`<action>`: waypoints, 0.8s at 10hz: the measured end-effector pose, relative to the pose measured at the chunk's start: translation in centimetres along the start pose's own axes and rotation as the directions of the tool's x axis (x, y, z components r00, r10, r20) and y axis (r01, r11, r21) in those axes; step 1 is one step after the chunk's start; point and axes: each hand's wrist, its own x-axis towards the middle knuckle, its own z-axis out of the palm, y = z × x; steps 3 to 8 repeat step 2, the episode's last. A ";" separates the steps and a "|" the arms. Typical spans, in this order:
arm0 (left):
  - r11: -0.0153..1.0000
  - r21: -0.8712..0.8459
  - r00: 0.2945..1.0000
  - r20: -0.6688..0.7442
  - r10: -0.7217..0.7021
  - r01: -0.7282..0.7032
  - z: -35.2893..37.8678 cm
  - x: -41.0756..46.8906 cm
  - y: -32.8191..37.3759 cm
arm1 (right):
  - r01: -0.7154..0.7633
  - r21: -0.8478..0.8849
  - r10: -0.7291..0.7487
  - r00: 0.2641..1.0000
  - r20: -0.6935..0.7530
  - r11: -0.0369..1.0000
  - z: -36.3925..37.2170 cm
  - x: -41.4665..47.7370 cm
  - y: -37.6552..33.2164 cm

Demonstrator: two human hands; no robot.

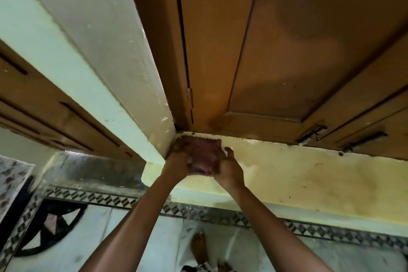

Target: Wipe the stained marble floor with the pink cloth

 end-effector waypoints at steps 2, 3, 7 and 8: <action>0.987 -0.118 0.954 -0.292 0.071 -0.109 -0.4 -4.1 2.2 | 0.180 0.176 -0.141 0.967 -0.213 0.968 -2.5 -3.9 -0.6; 0.987 -0.118 0.954 -0.292 0.071 -0.109 -0.4 -4.1 2.2 | 0.180 0.176 -0.141 0.967 -0.213 0.968 -2.5 -3.9 -0.6; 0.987 -0.118 0.954 -0.292 0.071 -0.109 -0.4 -4.1 2.2 | 0.180 0.176 -0.141 0.967 -0.213 0.968 -2.5 -3.9 -0.6; 0.987 -0.118 0.954 -0.292 0.071 -0.109 -0.4 -4.1 2.2 | 0.180 0.176 -0.141 0.967 -0.213 0.968 -2.5 -3.9 -0.6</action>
